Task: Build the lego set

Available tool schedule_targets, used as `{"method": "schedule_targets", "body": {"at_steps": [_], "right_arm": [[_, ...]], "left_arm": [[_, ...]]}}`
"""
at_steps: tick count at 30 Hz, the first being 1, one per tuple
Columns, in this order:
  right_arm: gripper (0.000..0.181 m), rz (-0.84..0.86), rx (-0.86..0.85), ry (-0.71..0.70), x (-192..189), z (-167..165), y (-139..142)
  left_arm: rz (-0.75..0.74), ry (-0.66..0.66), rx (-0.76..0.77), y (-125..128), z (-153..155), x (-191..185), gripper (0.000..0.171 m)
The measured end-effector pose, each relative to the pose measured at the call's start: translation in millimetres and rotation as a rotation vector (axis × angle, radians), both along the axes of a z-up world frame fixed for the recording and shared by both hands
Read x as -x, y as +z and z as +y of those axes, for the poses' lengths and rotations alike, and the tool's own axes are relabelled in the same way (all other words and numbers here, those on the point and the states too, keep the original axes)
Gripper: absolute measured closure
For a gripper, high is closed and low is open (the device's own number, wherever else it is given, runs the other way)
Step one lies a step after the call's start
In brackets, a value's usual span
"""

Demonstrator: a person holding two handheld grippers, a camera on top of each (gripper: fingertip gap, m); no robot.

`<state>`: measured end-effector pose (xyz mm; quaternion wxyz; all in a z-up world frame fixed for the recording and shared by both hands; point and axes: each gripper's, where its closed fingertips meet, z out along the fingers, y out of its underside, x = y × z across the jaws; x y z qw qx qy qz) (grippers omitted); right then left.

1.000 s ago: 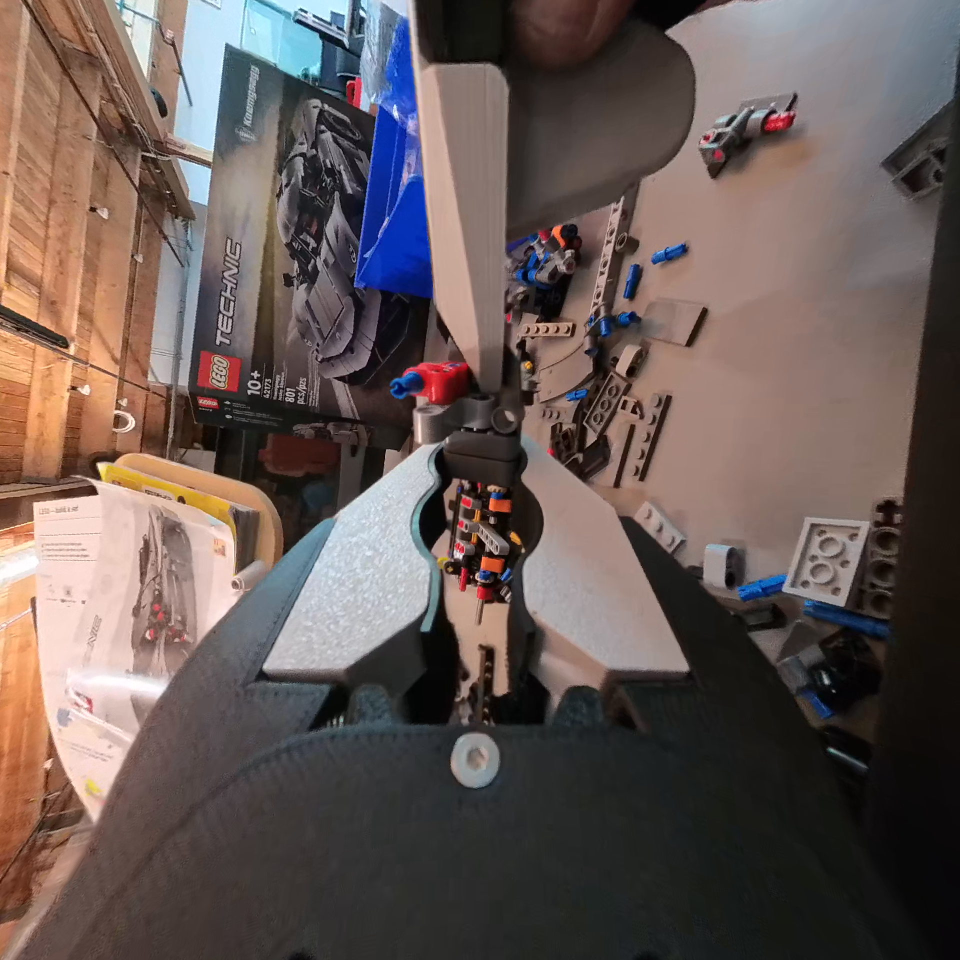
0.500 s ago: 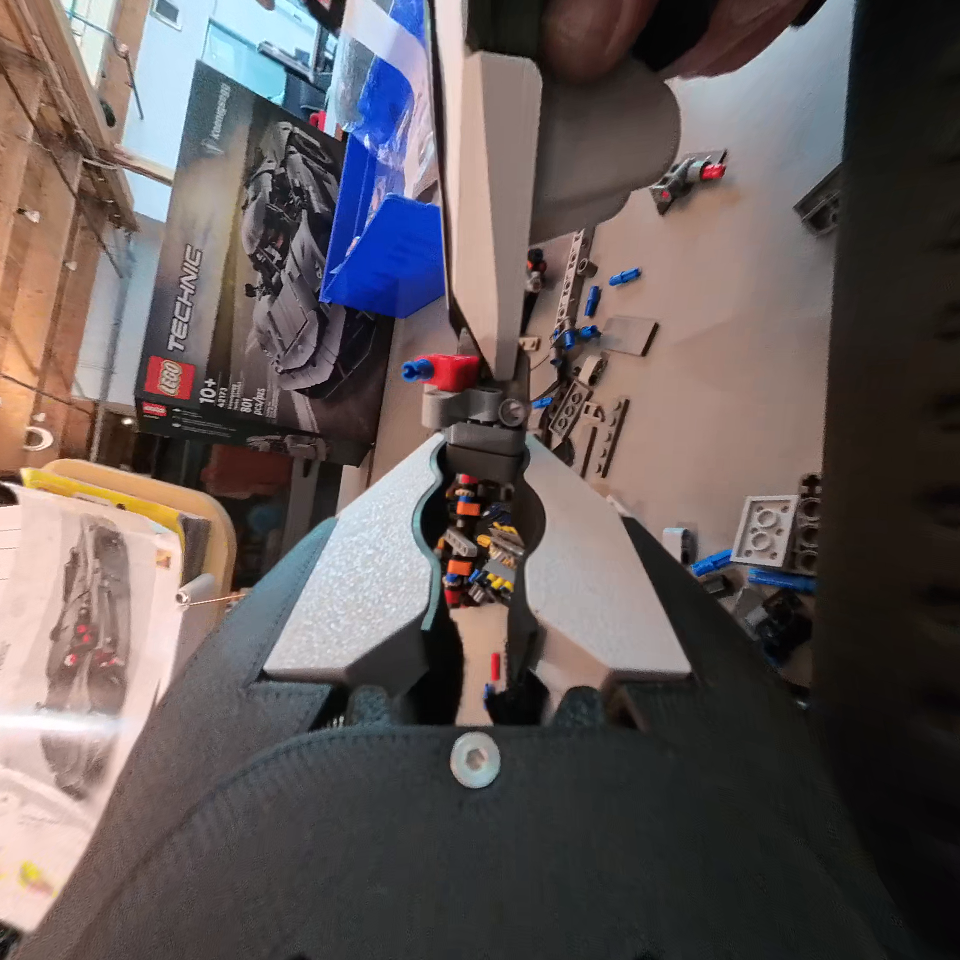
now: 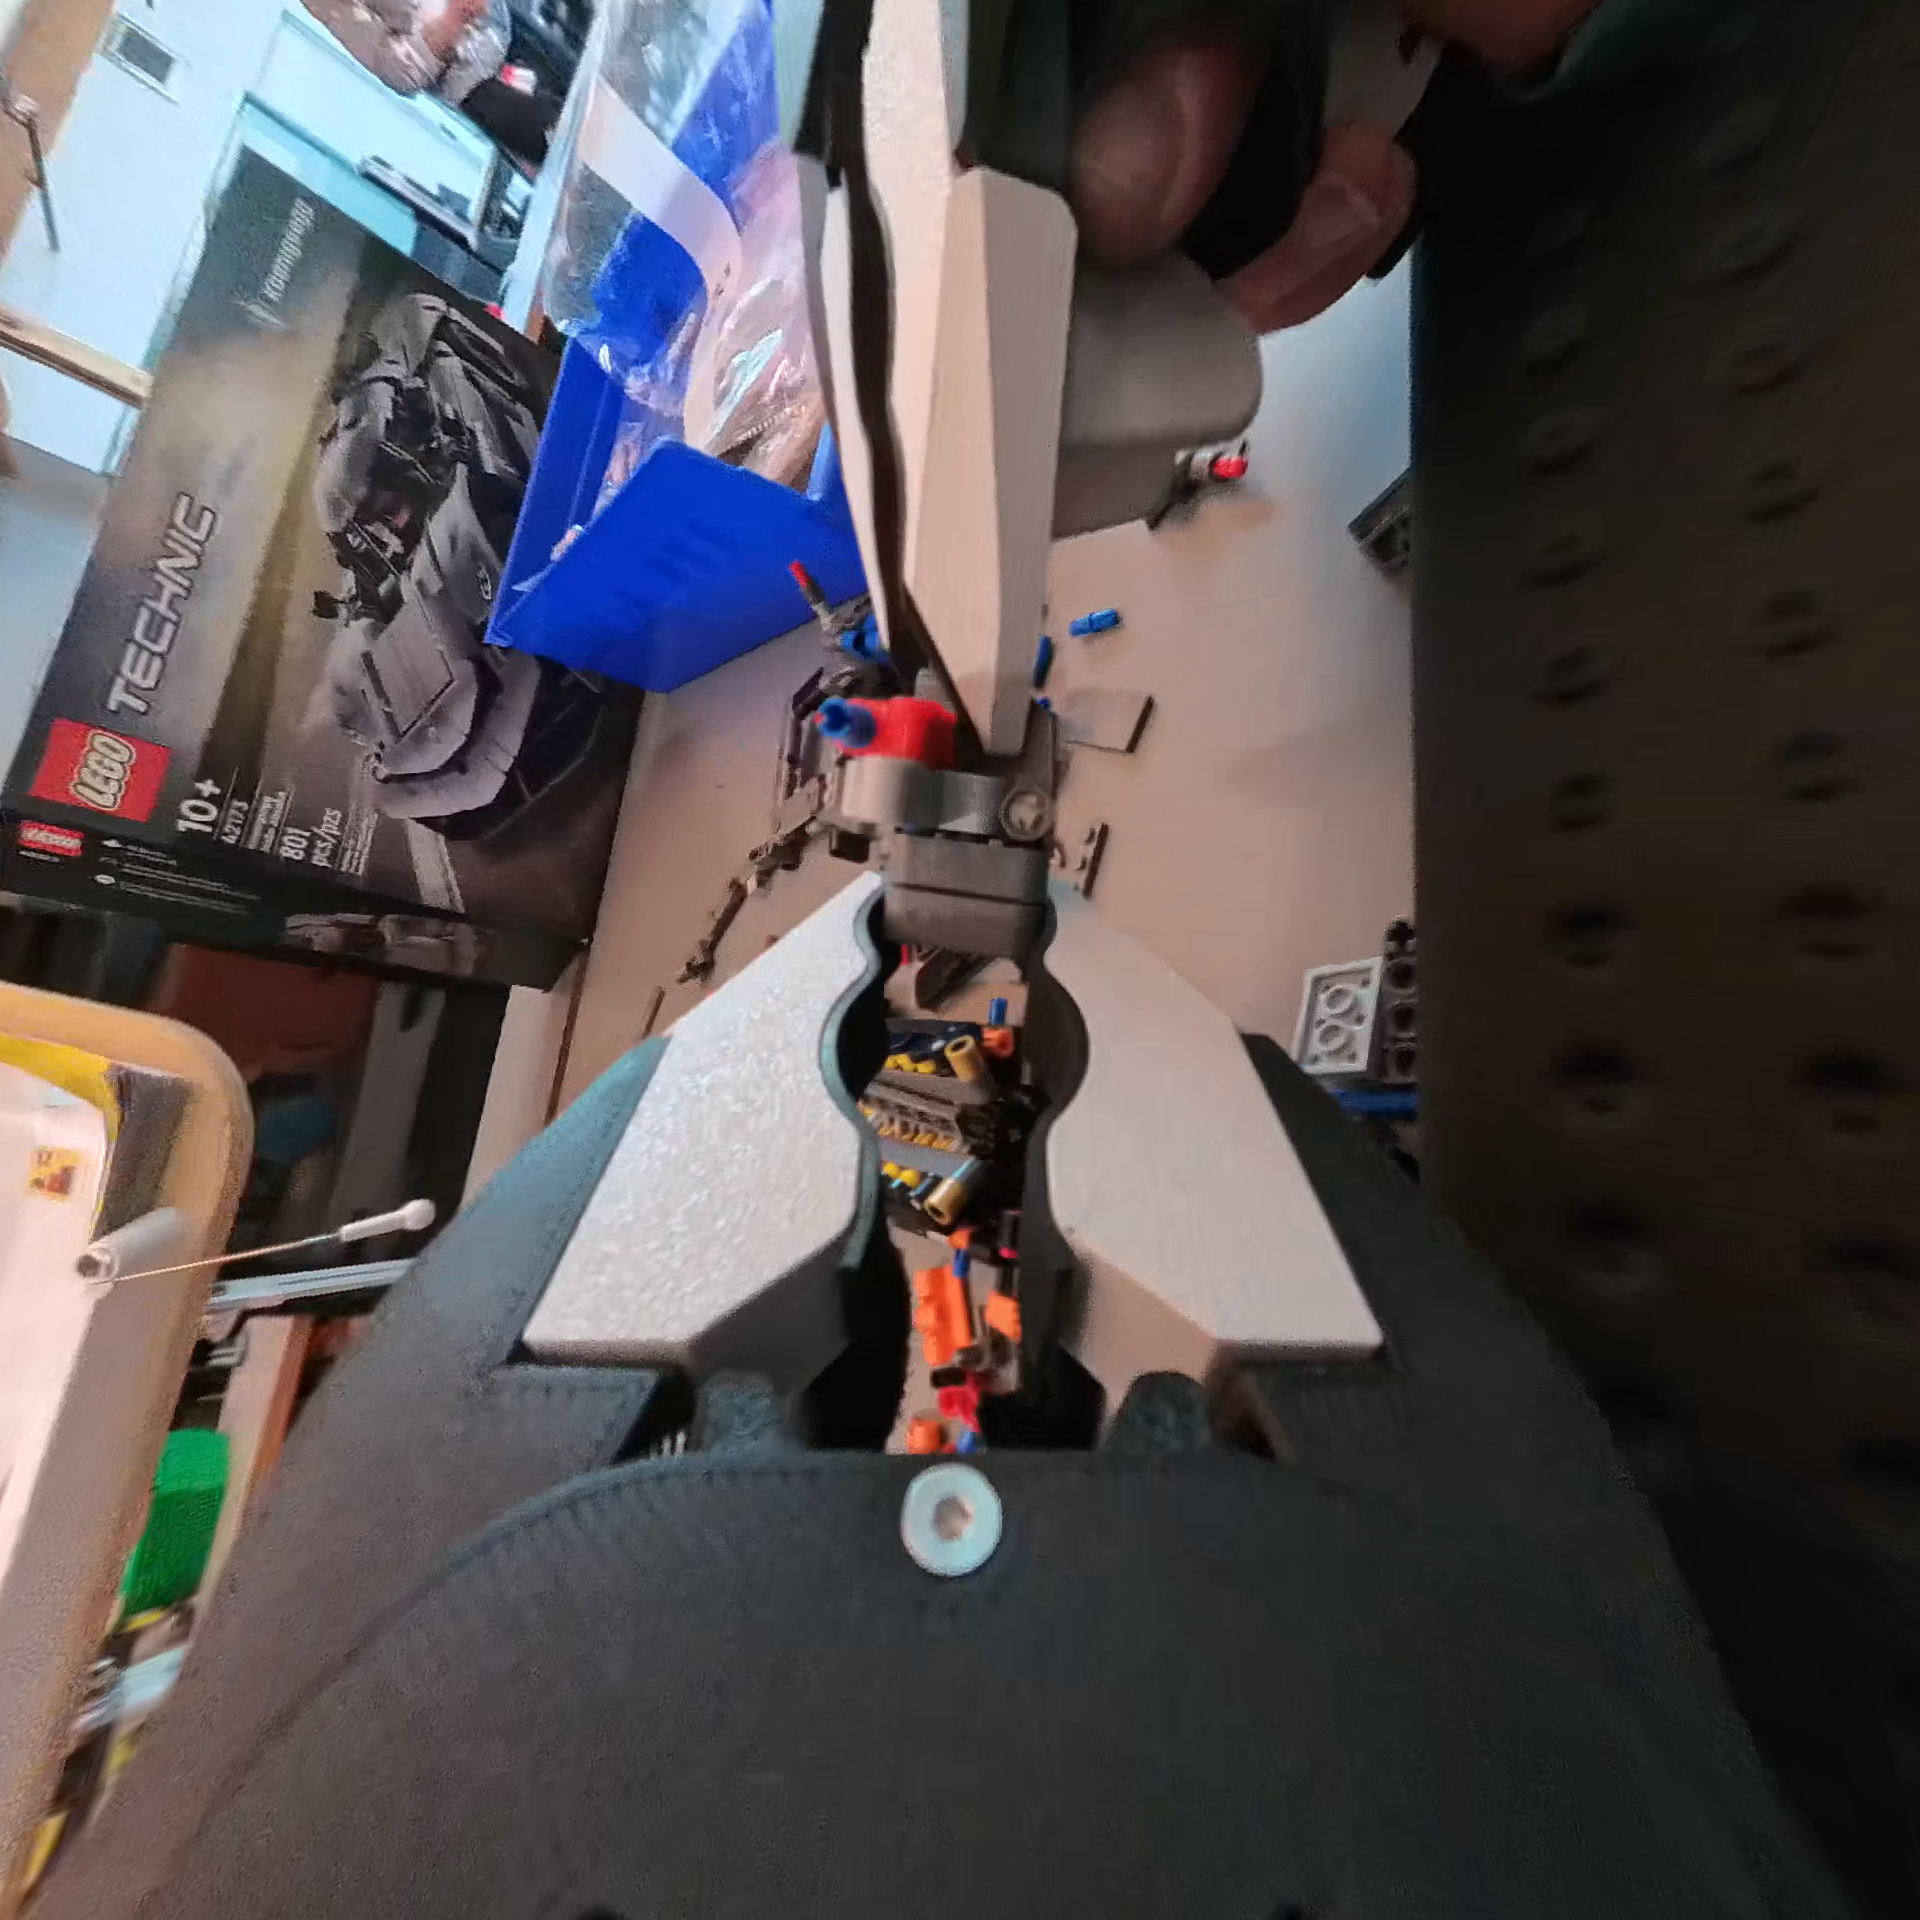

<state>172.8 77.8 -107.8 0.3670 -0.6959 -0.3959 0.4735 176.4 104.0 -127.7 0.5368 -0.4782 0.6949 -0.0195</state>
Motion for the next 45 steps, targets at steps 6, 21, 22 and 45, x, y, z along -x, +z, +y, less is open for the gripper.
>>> {"method": "schedule_targets", "body": {"at_steps": [6,21,22,45], "right_arm": [[0.177,0.018,0.003,0.006,-2.6,-1.0,2.0],[0.178,-0.052,-0.014,-0.063,-5.9,9.5,-7.5],[0.178,-0.055,-0.011,-0.062,-5.8,9.5,-8.3],[0.181,-0.006,0.028,0.057,1.3,-9.4,-6.0]], "left_arm": [[-0.042,-0.023,0.059,1.4,-8.0,2.2,0.147],[0.051,0.052,-0.157,0.9,-1.2,4.9,0.148],[0.059,0.054,-0.173,0.6,-1.5,5.3,0.148],[-0.026,-0.017,-0.065,3.2,-18.9,21.0,0.149]]}}
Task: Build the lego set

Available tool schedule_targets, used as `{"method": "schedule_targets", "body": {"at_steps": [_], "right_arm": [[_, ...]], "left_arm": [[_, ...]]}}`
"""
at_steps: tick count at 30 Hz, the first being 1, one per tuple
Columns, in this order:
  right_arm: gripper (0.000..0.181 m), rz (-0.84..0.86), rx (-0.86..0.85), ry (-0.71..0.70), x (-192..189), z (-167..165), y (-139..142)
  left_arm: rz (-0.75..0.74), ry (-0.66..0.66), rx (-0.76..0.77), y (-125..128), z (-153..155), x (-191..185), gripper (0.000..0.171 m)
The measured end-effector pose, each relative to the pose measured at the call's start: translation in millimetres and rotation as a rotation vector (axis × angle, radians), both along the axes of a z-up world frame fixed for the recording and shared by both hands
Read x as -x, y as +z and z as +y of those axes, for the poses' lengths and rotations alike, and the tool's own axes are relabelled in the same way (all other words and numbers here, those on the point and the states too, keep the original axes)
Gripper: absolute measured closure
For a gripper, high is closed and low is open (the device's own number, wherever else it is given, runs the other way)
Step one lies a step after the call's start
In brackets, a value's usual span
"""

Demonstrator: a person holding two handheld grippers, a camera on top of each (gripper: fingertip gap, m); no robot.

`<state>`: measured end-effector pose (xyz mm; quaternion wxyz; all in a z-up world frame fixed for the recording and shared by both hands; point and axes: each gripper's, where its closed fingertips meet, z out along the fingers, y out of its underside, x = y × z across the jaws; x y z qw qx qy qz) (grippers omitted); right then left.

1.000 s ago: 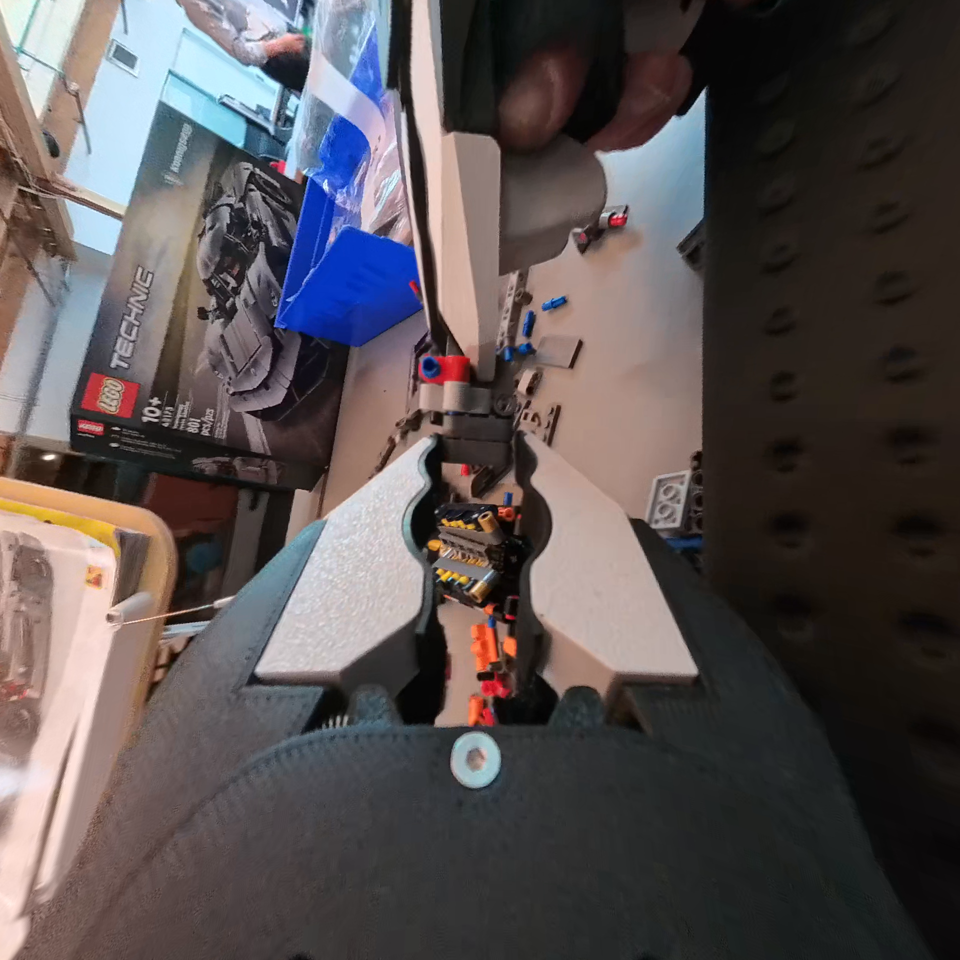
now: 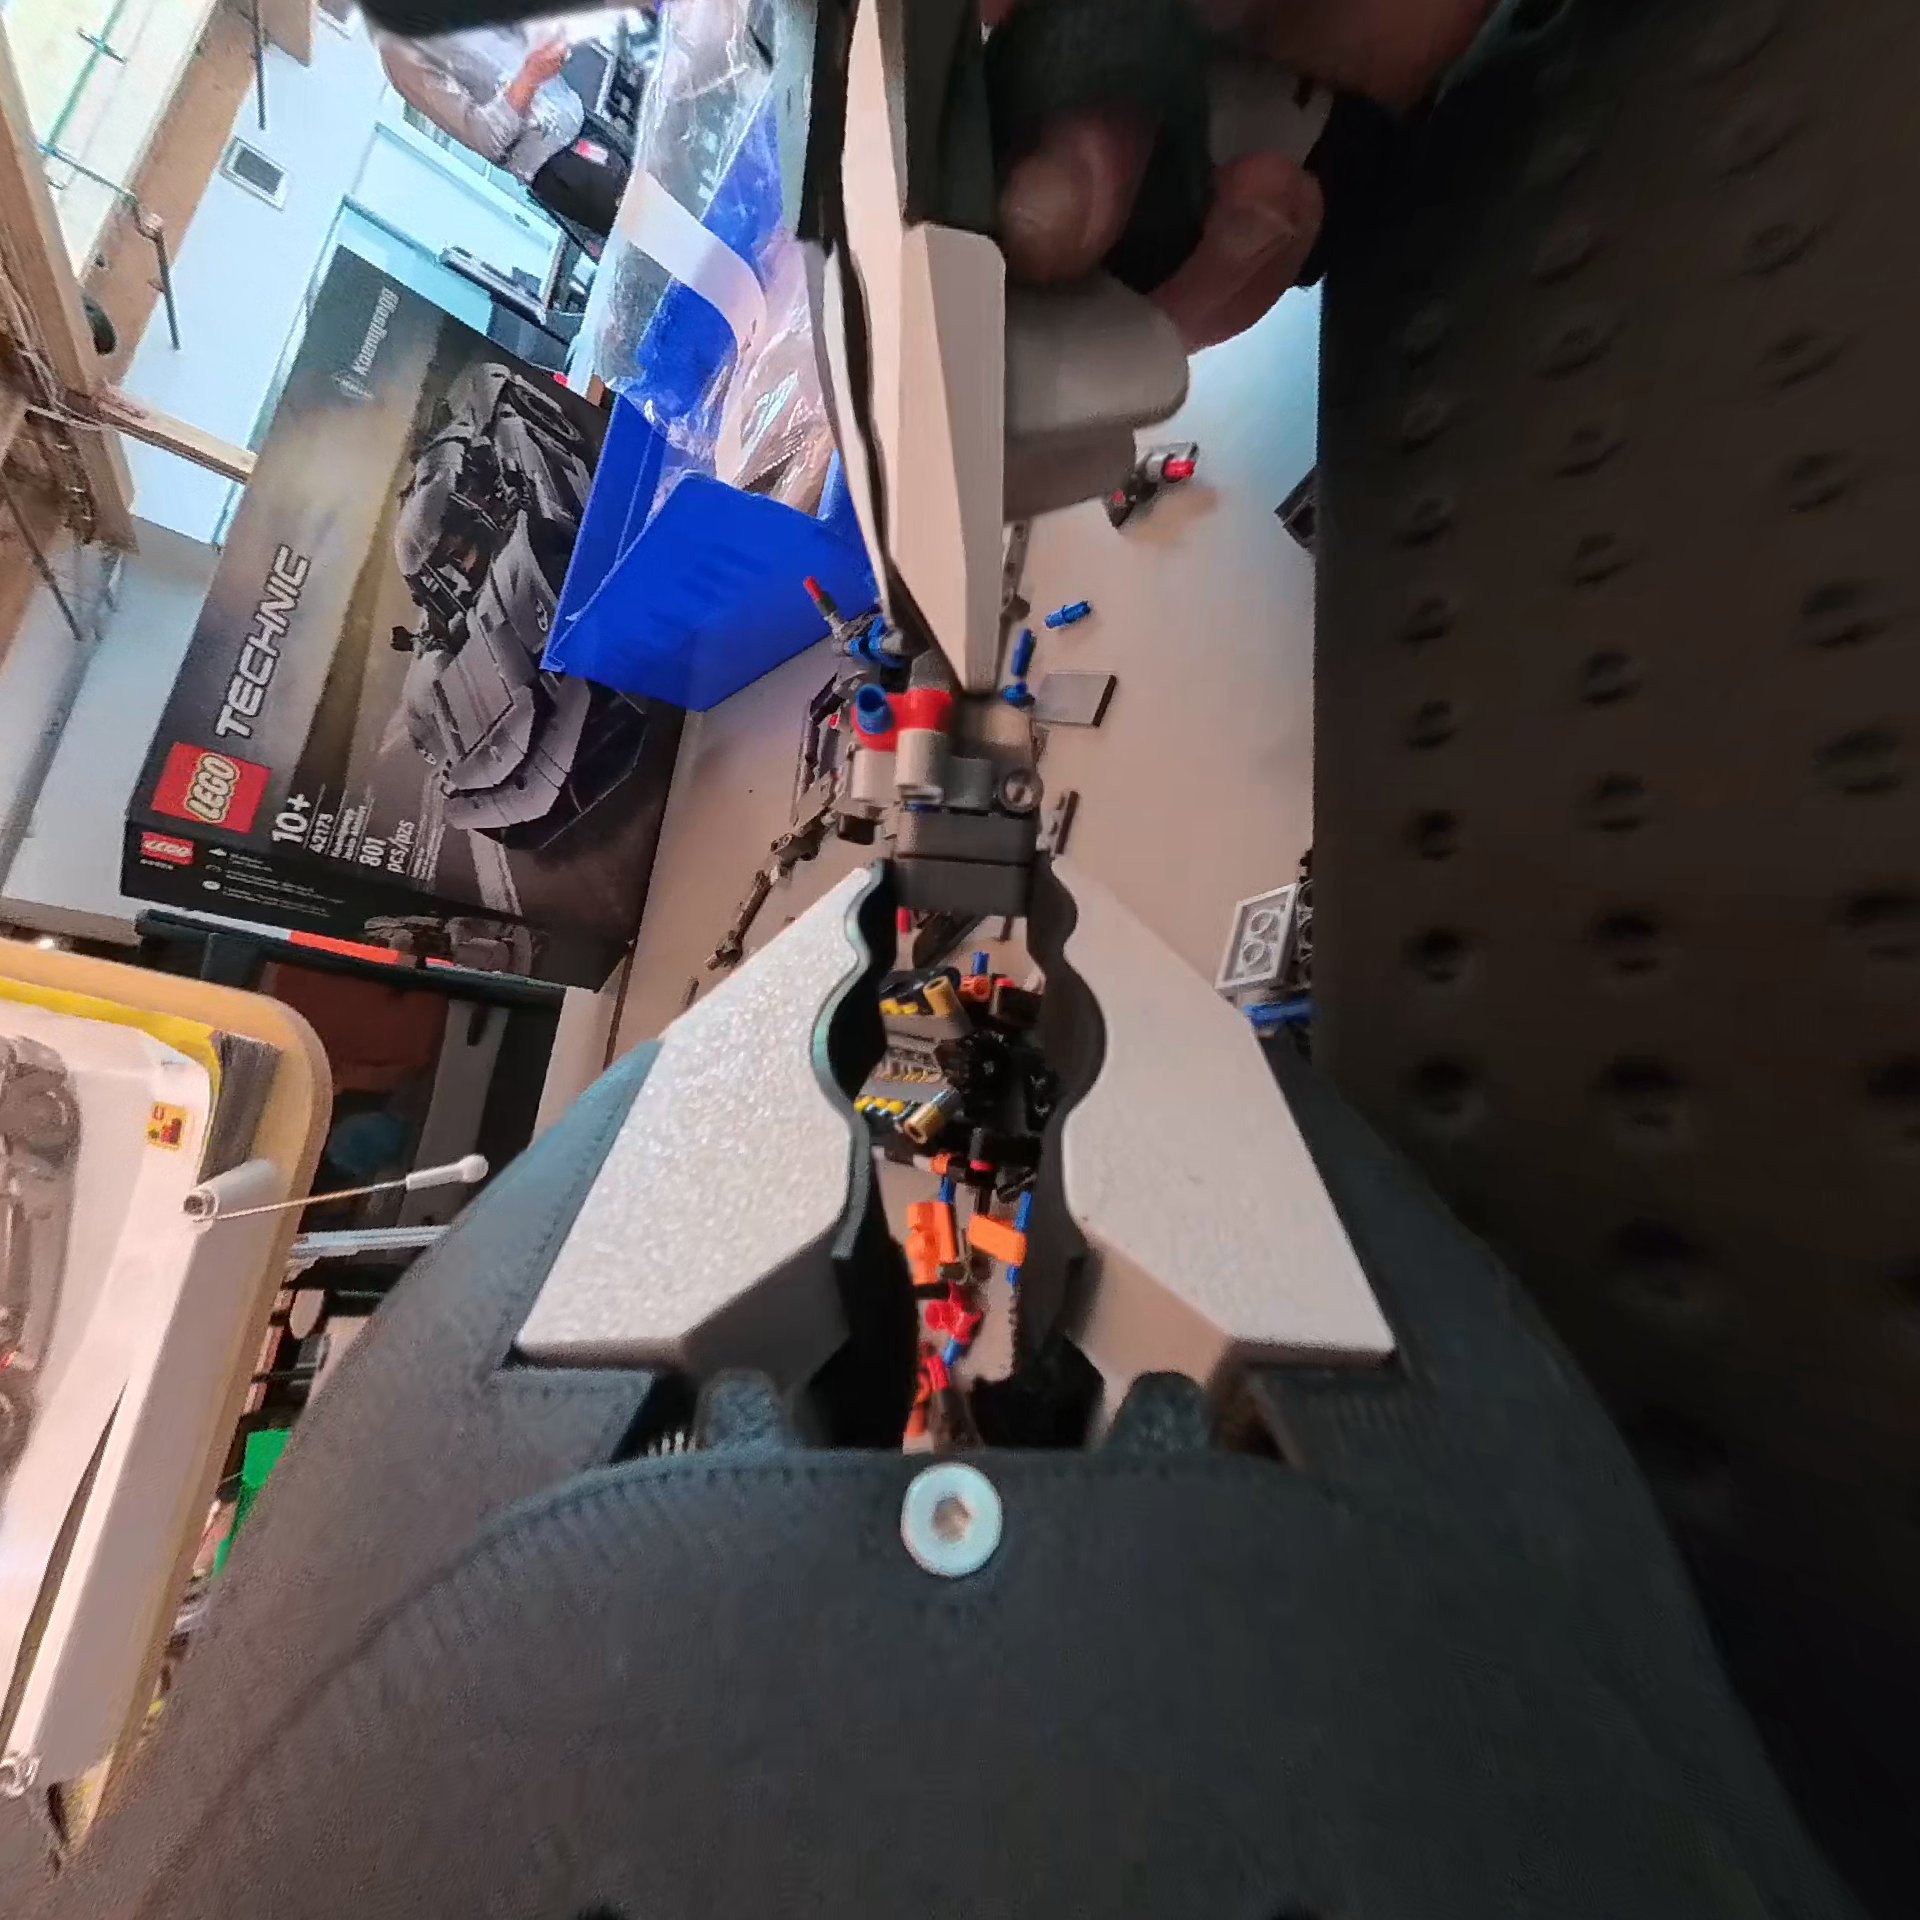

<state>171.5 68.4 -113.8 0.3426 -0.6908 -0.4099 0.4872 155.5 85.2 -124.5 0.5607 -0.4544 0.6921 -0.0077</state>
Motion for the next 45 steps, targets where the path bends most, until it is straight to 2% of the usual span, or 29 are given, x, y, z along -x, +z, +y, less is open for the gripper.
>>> {"method": "schedule_targets", "body": {"at_steps": [1,2,3,4,5,7,10,11,13,16,20,24,29,32,36,45], "right_arm": [[0.181,0.011,0.001,-0.008,-2.1,1.1,1.7],[0.181,0.024,0.004,-0.041,-8.4,5.8,3.1],[0.181,0.057,0.005,-0.076,-18.6,10.1,7.6],[0.181,0.100,-0.004,-0.061,-24.1,5.7,14.9],[0.181,0.097,-0.029,-0.045,-23.2,1.5,16.6],[0.181,0.061,-0.052,-0.098,-16.8,12.1,13.7],[0.181,0.019,-0.160,-0.133,-12.1,15.8,16.7],[0.178,0.009,-0.194,-0.113,-5.8,12.7,19.0],[0.161,-0.045,-0.295,-0.093,9.7,9.0,20.7],[0.156,-0.191,-0.446,-0.119,23.8,13.2,10.3],[0.155,-0.262,-0.547,-0.183,29.9,23.5,10.9],[0.162,-0.323,-0.685,-0.207,36.3,23.0,15.1],[0.163,-0.298,-0.700,-0.179,45.3,18.3,16.9],[0.164,-0.360,-0.697,-0.180,44.7,21.1,8.4],[0.164,-0.332,-0.625,-0.220,44.7,24.5,11.2],[0.166,-0.261,-0.461,-0.309,45.1,34.5,10.2]], "left_arm": [[0.009,0.036,0.011,-1.4,5.6,6.2,0.149],[0.060,0.145,0.035,-7.9,21.8,24.8,0.148],[0.036,0.152,0.063,-6.4,25.4,34.0,0.148],[-0.030,0.095,0.129,0.1,16.3,31.3,0.149],[-0.046,0.107,0.124,2.5,17.1,30.7,0.149],[0.021,0.160,0.043,-7.8,24.2,30.1,0.148],[0.014,0.131,-0.014,-4.6,19.5,22.0,0.148],[0.018,0.150,-0.040,-3.2,23.0,22.2,0.149],[0.029,0.159,-0.078,-2.4,24.1,20.1,0.149],[0.052,0.169,-0.112,-4.2,24.5,19.2,0.149],[0.013,0.150,-0.065,-0.1,20.7,17.1,0.149],[-0.027,0.132,0.018,2.7,17.6,16.7,0.149],[-0.032,0.103,0.074,0.1,12.5,14.9,0.149],[0.024,0.130,0.055,-8.7,15.8,16.7,0.149],[-0.031,0.181,0.129,-4.4,16.7,15.6,0.149],[0.011,0.311,0.066,-6.6,26.9,21.0,0.150]]}}
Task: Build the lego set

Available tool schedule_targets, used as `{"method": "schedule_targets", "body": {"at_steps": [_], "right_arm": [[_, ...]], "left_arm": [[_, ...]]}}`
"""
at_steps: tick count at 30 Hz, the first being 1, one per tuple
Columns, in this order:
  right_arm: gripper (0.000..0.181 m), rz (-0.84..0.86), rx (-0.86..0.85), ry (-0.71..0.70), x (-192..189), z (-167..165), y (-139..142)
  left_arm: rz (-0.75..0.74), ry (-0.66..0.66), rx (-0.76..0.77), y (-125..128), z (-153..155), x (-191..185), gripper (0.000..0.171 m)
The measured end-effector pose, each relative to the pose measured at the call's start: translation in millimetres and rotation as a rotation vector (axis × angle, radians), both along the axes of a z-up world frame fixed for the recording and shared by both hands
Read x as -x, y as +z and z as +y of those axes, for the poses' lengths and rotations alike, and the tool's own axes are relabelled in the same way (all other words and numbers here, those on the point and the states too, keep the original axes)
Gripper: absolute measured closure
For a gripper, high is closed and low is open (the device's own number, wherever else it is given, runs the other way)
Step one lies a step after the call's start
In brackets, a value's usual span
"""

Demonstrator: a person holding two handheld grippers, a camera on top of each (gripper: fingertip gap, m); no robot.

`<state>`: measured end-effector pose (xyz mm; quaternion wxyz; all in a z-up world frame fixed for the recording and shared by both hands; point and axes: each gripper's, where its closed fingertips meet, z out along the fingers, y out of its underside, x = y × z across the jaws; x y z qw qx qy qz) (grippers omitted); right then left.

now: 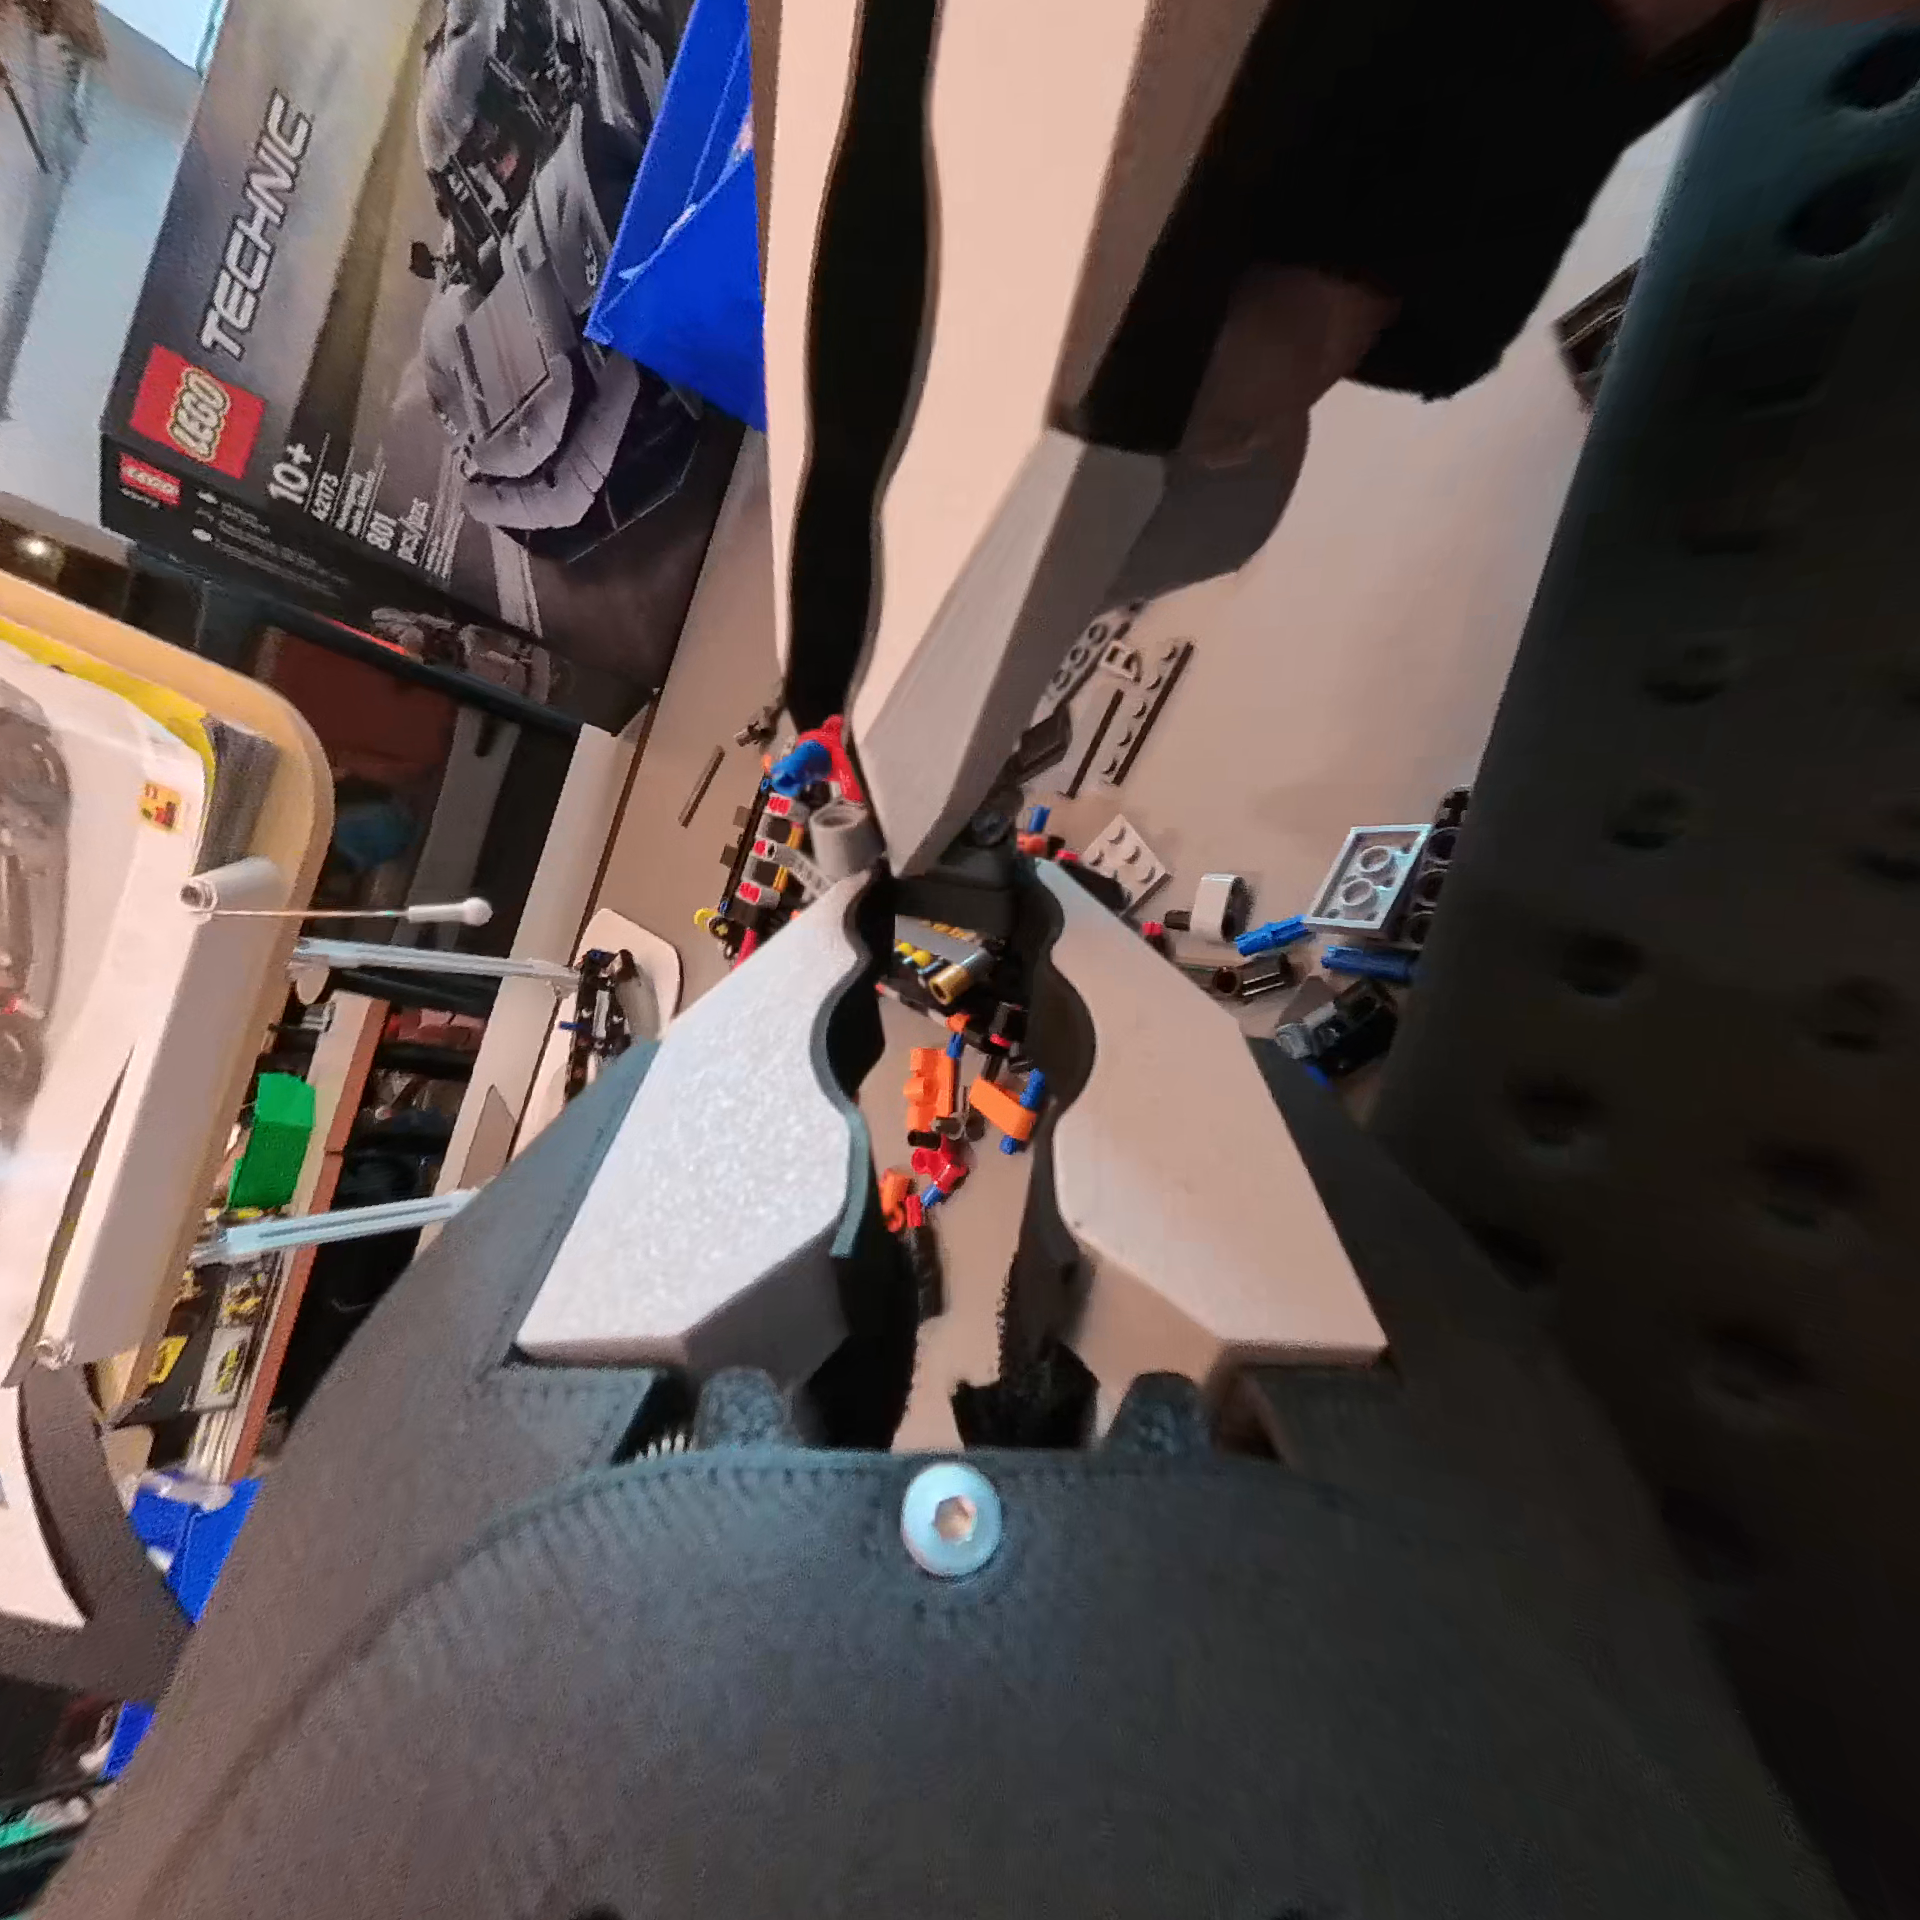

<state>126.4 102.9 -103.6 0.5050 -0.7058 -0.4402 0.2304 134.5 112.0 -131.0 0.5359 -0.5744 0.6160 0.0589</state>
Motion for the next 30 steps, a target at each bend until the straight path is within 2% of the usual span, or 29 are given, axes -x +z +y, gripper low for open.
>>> {"method": "schedule_targets", "body": {"at_steps": [3,9,15,18,20,21,24,27,30], "right_arm": [[0.166,0.030,0.034,-0.001,-1.3,1.2,-1.2],[0.166,0.152,0.106,0.080,-3.3,-7.2,6.7],[0.167,0.228,0.171,0.153,-4.0,-15.4,9.5],[0.166,0.247,0.161,0.117,-13.1,-10.1,11.9],[0.166,0.339,0.176,0.129,-28.2,-9.6,22.5],[0.166,0.337,0.195,0.144,-25.6,-11.1,20.4],[0.165,0.192,0.184,0.116,-10.8,-9.2,-0.1],[0.165,0.143,0.222,0.011,-29.1,6.9,-14.2],[0.164,0.101,0.267,-0.018,-34.7,10.6,-27.2]], "left_arm": [[-0.008,-0.023,-0.003,0.8,-0.2,-1.4,0.150],[-0.111,-0.152,0.107,11.1,-12.9,-0.8,0.152],[-0.152,-0.233,0.163,15.7,-22.0,-1.0,0.152],[-0.093,-0.173,0.200,4.2,-9.9,15.8,0.152],[-0.172,-0.183,0.280,7.1,-10.7,18.8,0.153],[-0.184,-0.194,0.258,12.9,-12.6,15.9,0.153],[-0.098,-0.155,0.235,-2.9,-5.9,18.2,0.153],[-0.120,-0.151,0.191,4.9,-1.9,25.3,0.153],[-0.133,-0.119,0.211,3.8,3.4,28.6,0.153]]}}
